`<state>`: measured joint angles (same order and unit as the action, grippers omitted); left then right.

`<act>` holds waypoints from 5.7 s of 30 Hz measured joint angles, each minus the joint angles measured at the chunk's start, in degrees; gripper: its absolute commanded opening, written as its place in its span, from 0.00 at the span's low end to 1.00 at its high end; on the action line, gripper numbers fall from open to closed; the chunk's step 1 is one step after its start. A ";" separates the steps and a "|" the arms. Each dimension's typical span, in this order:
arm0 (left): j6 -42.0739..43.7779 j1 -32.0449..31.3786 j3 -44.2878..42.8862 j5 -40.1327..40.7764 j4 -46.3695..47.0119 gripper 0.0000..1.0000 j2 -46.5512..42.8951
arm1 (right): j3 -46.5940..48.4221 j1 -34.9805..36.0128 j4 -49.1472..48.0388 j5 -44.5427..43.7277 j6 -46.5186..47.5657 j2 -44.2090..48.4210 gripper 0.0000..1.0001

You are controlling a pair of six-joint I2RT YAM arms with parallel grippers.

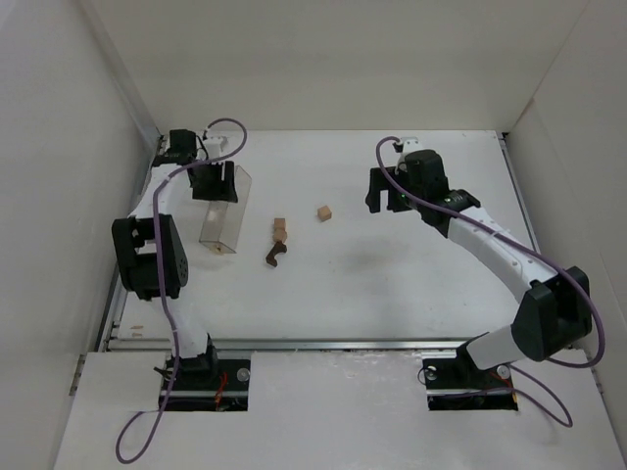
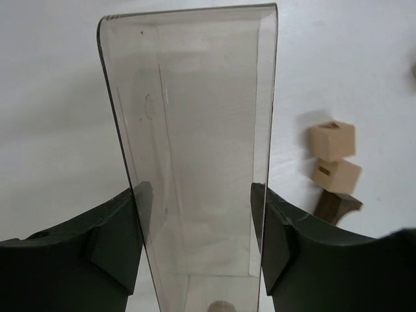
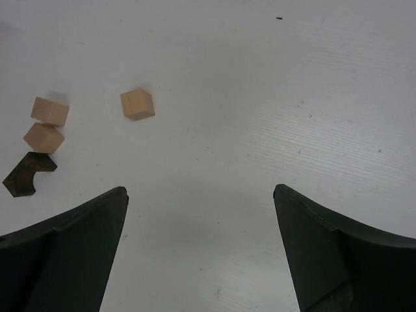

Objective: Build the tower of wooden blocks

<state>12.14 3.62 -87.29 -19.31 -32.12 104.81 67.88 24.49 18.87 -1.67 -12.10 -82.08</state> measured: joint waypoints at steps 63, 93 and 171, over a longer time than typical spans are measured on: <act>5.66 -30.73 14.51 10.51 -5.18 0.63 -4.87 | 14.05 3.17 7.10 -1.51 -13.31 -25.22 0.93; 2.21 -31.43 19.10 24.48 -0.61 0.00 -1.86 | 9.84 1.27 5.57 0.26 -14.38 -19.63 0.93; 79.21 -60.89 44.52 56.08 100.02 0.00 -16.20 | 1.14 -3.02 -35.74 51.06 -36.17 -8.20 0.41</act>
<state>91.35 -57.28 -42.76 36.77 67.90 88.62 69.01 21.47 -16.86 49.39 -48.27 -90.28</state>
